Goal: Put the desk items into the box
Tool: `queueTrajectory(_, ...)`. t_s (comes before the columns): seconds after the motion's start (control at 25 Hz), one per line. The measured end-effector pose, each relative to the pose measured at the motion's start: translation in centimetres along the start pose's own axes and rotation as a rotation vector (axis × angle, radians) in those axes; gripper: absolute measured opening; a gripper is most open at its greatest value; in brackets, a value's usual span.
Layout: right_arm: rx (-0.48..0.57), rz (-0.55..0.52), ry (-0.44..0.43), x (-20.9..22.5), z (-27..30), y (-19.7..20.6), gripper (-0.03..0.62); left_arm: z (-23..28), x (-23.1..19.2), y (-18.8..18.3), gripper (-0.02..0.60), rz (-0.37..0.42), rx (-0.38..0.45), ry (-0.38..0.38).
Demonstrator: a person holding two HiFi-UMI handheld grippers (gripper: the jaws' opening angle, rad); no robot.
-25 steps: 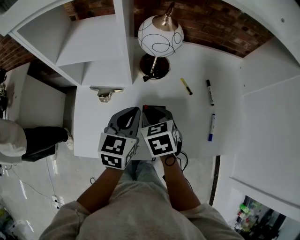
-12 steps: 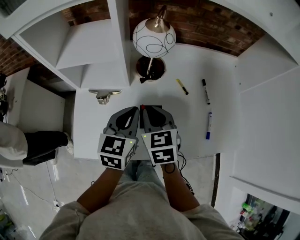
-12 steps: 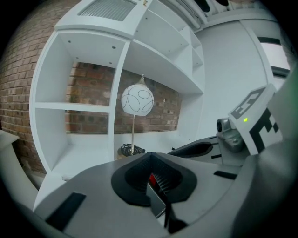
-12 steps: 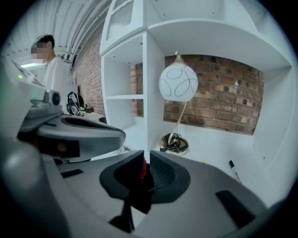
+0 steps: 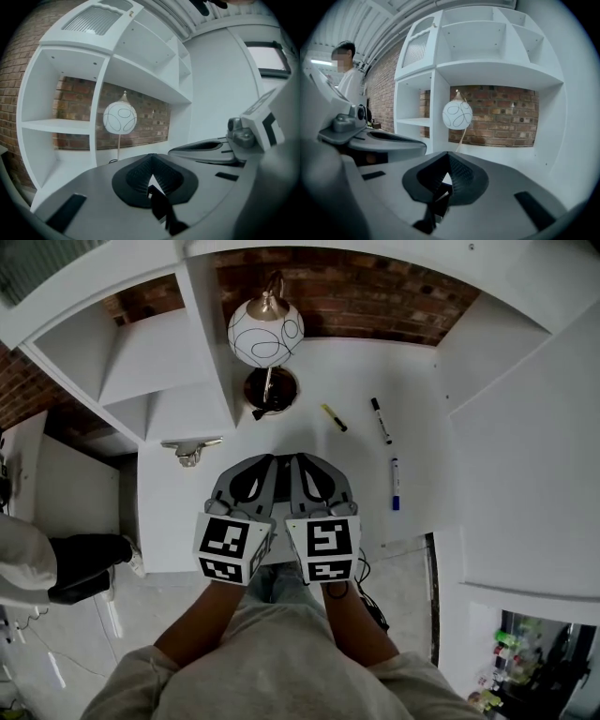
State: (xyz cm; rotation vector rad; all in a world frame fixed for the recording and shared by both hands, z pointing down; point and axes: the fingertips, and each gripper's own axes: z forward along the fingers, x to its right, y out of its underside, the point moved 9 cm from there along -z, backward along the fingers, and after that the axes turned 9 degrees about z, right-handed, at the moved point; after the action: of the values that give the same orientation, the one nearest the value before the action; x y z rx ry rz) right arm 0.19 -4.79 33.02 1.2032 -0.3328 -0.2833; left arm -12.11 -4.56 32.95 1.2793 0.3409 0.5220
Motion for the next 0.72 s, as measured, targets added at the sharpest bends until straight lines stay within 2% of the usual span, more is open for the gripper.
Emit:
queueTrajectory(0.36, 0.107, 0.026, 0.050, 0.7, -3.2, -2.1, 0.017, -0.7, 1.6, -2.6, 0.008, 0.057, 0.067, 0.025)
queueTrajectory(0.72, 0.116, 0.045, 0.102, 2.2, -4.8, -1.8, 0.017, -0.3, 3.4, -3.2, 0.008, 0.073, 0.080, 0.071)
